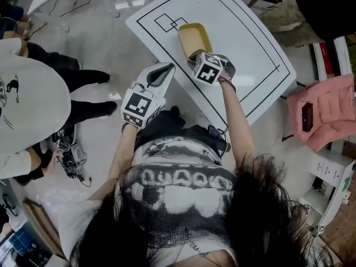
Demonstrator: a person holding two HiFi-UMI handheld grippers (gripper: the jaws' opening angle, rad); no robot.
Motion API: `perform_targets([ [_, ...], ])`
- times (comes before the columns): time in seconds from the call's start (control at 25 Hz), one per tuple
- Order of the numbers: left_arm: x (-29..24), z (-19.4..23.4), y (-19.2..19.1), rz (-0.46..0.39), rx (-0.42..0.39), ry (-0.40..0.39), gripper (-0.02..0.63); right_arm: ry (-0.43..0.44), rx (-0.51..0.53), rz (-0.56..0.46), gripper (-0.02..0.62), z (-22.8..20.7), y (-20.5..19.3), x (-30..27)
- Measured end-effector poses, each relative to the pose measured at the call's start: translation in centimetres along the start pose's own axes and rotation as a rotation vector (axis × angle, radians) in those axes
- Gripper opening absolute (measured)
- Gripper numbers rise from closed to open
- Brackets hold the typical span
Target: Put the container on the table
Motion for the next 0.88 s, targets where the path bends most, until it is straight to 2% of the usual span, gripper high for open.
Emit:
perform_targets([
  [0.32, 0.3, 0.9, -0.7, 0.014, 0.020, -0.013, 0.000, 0.064, 0.034, 0.100, 0.031, -2.2, 0.2, -4.5],
  [0.48, 0.9, 1.3, -1.3, 0.029, 0.028, 0.002, 0.000, 0.038, 0.077, 0.154, 0.032, -3.0, -0.5, -5.6],
  [0.56, 1.0, 1.7, -1.4, 0.034, 0.028, 0.006, 0.000, 0.026, 0.072, 0.160, 0.071, -3.2, -0.8, -5.7],
  [0.64, 1.2, 1.8, -1.4, 0.035, 0.031, 0.010, 0.000, 0.020, 0.026, 0.134, 0.118, -3.1, -0.7, -5.4],
  [0.88, 0.5, 1.4, -1.6, 0.039, 0.030, -0.007, 0.000, -0.053, -0.165, -0.022, 0.134, -2.9, -0.4, -2.8],
])
Point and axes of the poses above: the fingertips, and each gripper's own axes: x backward along the fingers, z to its left, y out of its top, the point moved 3 cm from there along x, backward along the fingers, and after that the axes turned 1 degree about x, right-handed, at the moved point
